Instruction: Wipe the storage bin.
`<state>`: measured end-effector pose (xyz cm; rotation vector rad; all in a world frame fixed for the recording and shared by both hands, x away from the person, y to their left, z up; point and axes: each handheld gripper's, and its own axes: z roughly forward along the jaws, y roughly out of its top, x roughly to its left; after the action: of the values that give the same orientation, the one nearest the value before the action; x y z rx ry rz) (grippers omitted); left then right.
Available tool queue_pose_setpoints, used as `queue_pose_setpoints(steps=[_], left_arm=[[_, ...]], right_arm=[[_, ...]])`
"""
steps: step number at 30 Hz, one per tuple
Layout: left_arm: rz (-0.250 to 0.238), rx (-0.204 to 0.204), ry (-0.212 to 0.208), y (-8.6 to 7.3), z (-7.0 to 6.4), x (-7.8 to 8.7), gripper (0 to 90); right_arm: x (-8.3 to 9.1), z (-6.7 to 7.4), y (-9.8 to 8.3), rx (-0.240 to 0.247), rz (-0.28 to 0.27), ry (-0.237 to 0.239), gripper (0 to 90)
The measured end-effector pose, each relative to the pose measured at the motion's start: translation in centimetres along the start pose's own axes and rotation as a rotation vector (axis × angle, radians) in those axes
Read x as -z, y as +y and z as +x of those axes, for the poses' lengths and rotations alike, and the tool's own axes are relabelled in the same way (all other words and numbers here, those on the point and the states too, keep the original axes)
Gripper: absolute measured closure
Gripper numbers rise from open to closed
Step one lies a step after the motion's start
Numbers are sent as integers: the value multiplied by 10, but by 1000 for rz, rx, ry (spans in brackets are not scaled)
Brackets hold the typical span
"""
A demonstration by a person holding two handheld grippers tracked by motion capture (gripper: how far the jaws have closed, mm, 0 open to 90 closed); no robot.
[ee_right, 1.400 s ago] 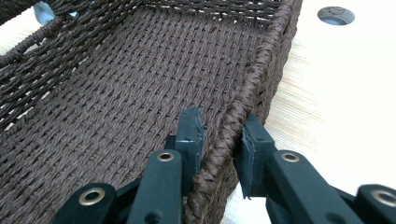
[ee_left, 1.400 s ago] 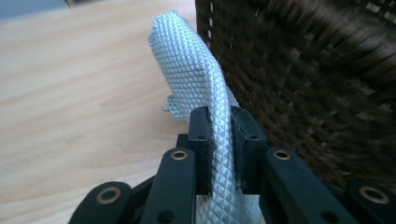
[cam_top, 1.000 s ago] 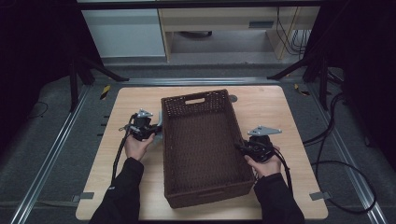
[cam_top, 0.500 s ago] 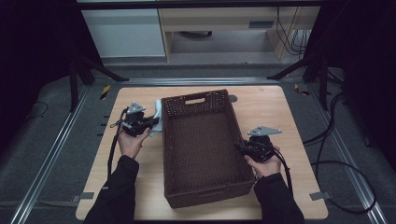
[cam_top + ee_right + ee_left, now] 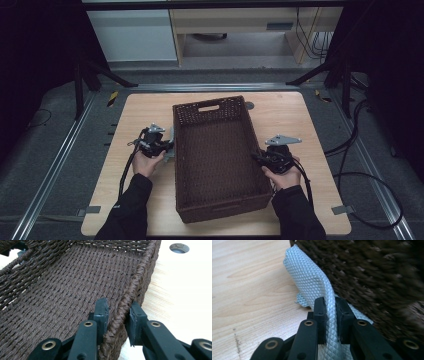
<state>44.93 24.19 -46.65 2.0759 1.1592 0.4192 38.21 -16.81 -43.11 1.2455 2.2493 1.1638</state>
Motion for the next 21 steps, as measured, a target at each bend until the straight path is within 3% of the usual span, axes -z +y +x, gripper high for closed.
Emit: queue_pose_setpoints(steps=[6, 11, 15, 19, 21], left_arm=[[-116, -43, -8, 12, -7, 33, 799], [-168, -63, -18, 14, -10, 49, 800], [-148, -84, -26, 9, -13, 49, 800], [-100, -87, -30, 0, -14, 40, 800], [-51, -84, -36, -9, -14, 30, 800]], right_arm=[[0, 0, 0, -4, -1, 1, 726], [0, 0, 0, -5, -2, 2, 726], [0, 0, 0, -6, -2, 2, 726], [0, 0, 0, -6, -1, 2, 726], [0, 0, 0, -4, 0, 1, 726]])
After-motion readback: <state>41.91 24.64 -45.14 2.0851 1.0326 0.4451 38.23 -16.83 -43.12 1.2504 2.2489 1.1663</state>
